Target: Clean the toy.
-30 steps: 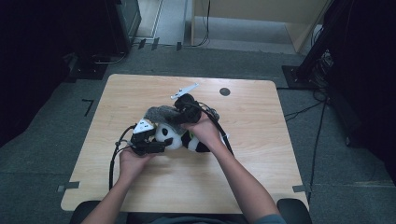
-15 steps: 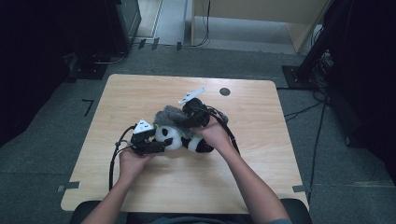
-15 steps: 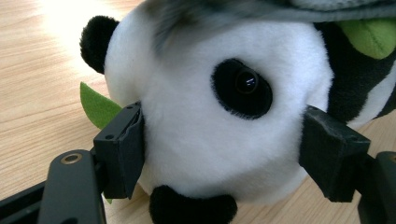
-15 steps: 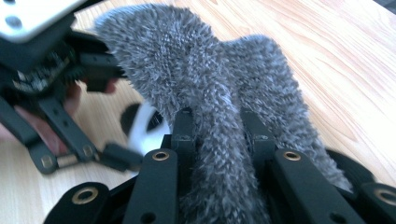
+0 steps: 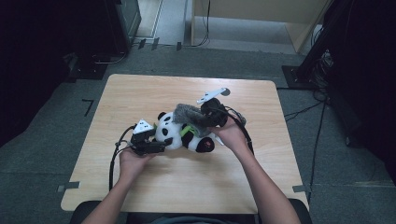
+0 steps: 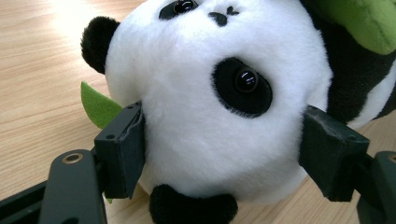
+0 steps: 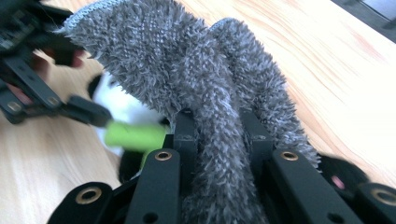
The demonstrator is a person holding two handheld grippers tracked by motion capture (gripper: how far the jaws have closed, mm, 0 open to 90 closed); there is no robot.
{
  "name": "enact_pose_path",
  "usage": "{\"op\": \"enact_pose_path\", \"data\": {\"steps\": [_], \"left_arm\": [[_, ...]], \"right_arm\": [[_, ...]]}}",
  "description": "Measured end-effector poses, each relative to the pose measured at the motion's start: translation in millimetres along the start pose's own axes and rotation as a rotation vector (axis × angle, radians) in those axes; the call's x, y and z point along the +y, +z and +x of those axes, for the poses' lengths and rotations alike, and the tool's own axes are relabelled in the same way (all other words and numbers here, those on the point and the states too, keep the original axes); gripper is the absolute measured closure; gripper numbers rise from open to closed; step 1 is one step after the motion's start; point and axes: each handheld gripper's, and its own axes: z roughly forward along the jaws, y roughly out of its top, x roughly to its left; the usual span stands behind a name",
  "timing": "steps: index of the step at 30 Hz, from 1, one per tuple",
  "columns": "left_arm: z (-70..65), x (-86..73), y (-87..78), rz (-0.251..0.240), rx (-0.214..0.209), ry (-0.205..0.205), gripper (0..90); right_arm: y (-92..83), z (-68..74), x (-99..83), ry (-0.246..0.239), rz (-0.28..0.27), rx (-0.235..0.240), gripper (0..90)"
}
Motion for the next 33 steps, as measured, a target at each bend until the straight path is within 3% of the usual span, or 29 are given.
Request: {"op": "enact_pose_path", "data": {"steps": [7, 9, 14, 20, 26, 33], "left_arm": [[0.6, -0.8, -0.1, -0.005, -0.007, 0.003, 23.7], [0.5, -0.8, -0.2, -0.005, -0.007, 0.001, 23.6], [0.0, -0.6, -0.3, -0.005, -0.006, 0.004, 23.6], [0.0, -0.7, -0.7, -0.003, -0.004, 0.015, 23.6], [-0.3, -0.9, -0.9, -0.003, -0.002, 0.019, 23.5], [-0.1, -0.7, -0.7, -0.006, -0.003, 0.004, 23.5]], "right_arm": [[-7.0, -6.7, -5.3, 0.042, -0.017, 0.018, 74.1], [-9.7, -5.8, -0.2, 0.067, -0.054, 0.043, 74.3], [-7.2, 0.5, 15.8, 0.063, -0.091, 0.057, 74.1], [8.1, 9.7, 34.0, 0.049, -0.097, 0.07, 73.7], [36.5, 19.8, 54.6, 0.045, -0.071, 0.089, 73.3], [66.0, 28.2, 56.1, 0.048, -0.01, 0.121, 71.2]]}}
